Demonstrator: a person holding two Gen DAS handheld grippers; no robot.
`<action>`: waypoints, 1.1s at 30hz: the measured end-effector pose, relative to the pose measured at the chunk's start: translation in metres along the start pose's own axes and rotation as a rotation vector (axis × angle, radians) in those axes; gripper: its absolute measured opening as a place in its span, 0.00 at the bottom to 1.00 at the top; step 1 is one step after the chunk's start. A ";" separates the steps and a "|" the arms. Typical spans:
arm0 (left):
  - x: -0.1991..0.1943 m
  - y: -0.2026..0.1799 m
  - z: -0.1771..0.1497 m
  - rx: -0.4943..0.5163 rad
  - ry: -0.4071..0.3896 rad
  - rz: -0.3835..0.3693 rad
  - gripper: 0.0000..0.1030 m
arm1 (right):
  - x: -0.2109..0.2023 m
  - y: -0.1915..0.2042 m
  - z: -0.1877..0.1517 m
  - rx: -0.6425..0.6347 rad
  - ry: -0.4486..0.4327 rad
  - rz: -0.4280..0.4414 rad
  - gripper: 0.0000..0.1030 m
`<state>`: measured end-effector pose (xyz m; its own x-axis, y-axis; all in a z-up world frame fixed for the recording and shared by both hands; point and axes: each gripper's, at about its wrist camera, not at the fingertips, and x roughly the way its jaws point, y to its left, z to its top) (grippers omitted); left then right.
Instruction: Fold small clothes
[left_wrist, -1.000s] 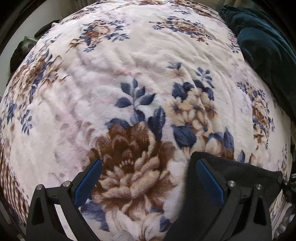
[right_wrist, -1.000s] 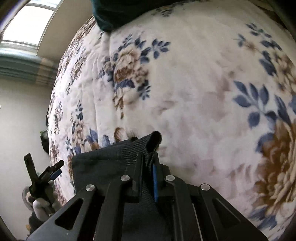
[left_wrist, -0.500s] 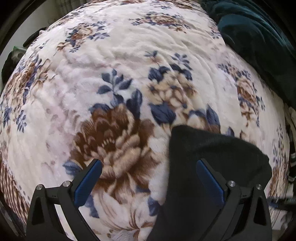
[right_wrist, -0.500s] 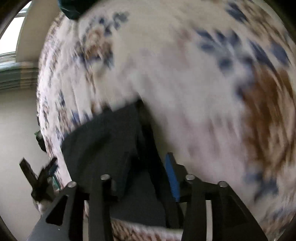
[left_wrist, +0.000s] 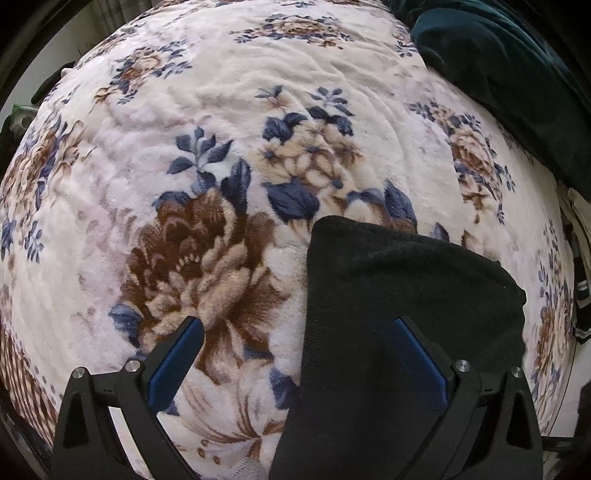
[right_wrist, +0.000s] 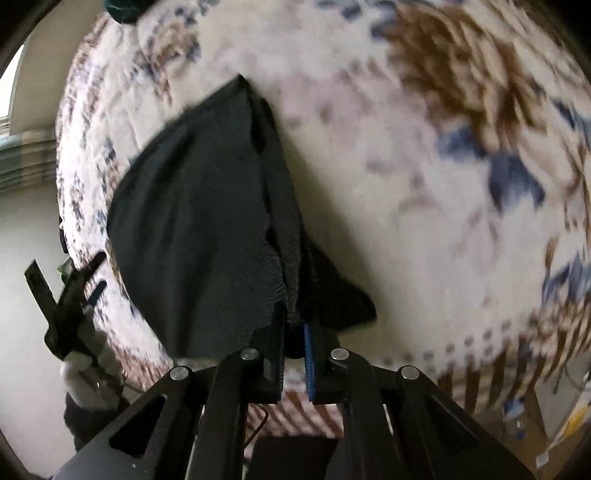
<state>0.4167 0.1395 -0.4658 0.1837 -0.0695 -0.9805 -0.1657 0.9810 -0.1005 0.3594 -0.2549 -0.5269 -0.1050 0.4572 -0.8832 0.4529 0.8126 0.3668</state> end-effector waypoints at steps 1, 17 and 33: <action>0.000 0.000 0.000 -0.001 0.002 -0.003 1.00 | 0.008 -0.002 0.005 -0.020 0.028 -0.029 0.17; 0.003 0.002 0.012 -0.021 -0.011 -0.014 1.00 | 0.052 0.047 0.148 -0.286 -0.017 0.111 0.61; 0.001 0.013 0.014 -0.049 -0.023 0.003 1.00 | -0.013 0.087 0.125 -0.339 -0.304 0.161 0.09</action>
<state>0.4279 0.1544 -0.4656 0.2052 -0.0619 -0.9768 -0.2137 0.9711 -0.1065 0.5104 -0.2354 -0.5202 0.2292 0.5012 -0.8344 0.1226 0.8356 0.5355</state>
